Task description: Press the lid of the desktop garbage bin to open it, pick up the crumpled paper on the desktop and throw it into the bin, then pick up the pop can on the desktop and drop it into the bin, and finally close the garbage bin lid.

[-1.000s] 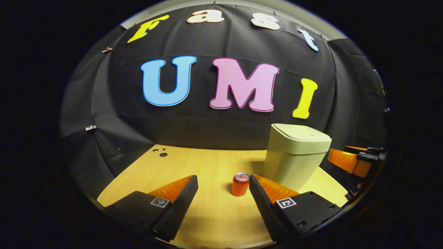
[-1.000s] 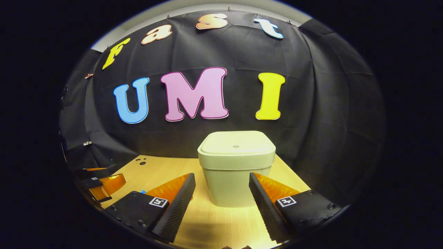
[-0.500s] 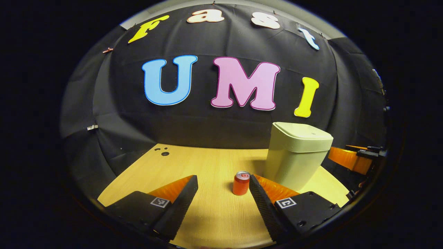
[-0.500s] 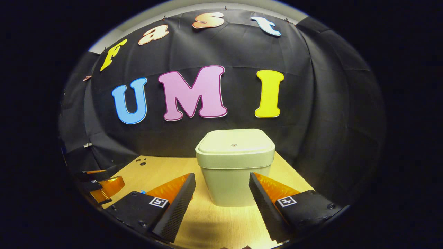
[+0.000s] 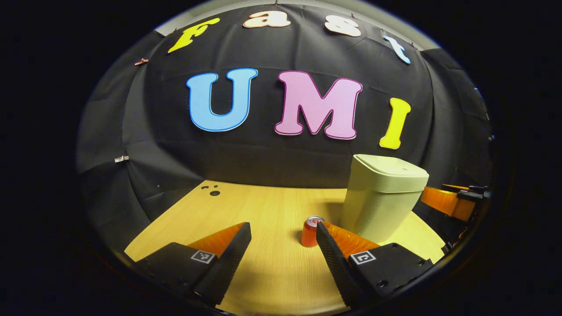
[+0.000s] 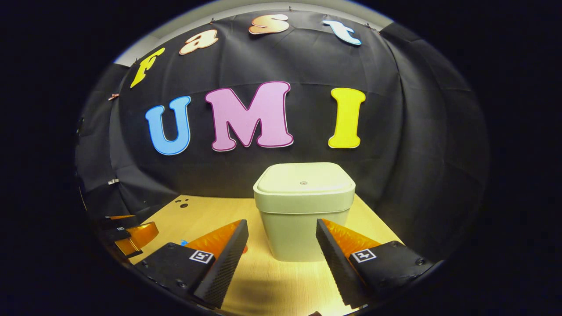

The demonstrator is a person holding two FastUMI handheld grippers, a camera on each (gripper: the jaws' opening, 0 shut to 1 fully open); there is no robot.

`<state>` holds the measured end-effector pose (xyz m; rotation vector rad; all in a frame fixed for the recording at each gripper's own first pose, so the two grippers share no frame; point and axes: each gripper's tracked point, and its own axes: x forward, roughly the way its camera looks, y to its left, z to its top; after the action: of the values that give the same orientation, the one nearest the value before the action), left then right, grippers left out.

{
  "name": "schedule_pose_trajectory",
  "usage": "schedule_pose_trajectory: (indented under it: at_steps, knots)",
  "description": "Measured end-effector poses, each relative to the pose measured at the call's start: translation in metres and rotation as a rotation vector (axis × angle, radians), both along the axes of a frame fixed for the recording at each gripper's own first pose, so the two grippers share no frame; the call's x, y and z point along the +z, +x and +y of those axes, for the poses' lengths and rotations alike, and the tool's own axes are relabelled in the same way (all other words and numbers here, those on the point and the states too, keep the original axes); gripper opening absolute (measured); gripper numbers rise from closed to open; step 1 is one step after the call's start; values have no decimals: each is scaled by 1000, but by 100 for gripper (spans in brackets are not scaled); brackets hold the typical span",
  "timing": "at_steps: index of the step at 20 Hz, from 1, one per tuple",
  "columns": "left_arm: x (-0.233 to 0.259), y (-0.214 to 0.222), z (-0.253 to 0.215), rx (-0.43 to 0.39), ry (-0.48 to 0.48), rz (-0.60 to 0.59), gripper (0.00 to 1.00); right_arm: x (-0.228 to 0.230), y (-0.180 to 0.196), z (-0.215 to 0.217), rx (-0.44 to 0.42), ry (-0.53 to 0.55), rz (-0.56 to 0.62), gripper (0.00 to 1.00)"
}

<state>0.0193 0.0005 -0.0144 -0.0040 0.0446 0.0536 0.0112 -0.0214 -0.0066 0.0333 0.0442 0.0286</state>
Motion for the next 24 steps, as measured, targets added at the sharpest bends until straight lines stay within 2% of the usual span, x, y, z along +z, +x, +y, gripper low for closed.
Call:
schedule_pose_trajectory:
  at_steps: [2, 3, 6, 7, 8, 9, 11, 13, 14, 15, 16, 17, 19, 24]
  knots:
    - [1, 1, 0, -2, 2, -1, 96, 0, -1, 1, -1, -1, 2, 89]
    - [1, 1, 0, -5, 3, -1, 96, -1, -1, 1, -1, -1, 4, 80]
    - [3, 2, -2, -18, 7, -6, 96, -1, 0, -3, -12, -4, 6, 66]
    - [4, 2, -3, -22, 11, -7, 96, -2, -2, -3, -15, -5, 7, 54]
    - [4, 3, -3, -25, 13, -8, 96, -1, -2, -3, -18, -5, 8, 48]
    - [4, 3, -4, -29, 15, -7, 96, -2, -2, -2, -17, -5, 11, 38]
    - [5, 3, -5, -35, 17, -10, 96, -4, -3, -1, -13, -3, 19, 26]
    - [5, 4, -6, -39, 16, -9, 96, -10, -5, 3, 4, 6, 44, 19]
    - [4, 3, -7, -42, 15, -9, 96, -11, -11, 3, 7, 11, 58, 19]
    - [4, 3, -8, -44, 14, -9, 96, -17, -5, 5, 17, 14, 69, 7]
    - [3, 2, -9, -46, 14, -7, 96, -17, -7, 10, 40, 22, 74, 9]
    - [4, 2, -9, -48, 14, -7, 96, -16, -15, 19, 76, 36, 76, 6]
    - [3, 2, -11, -52, 15, -7, 96, -18, -15, 28, 118, 27, 82, 5]
    - [-1, 0, -11, -47, 13, 1, 96, -21, -17, 29, 148, 23, 112, 5]
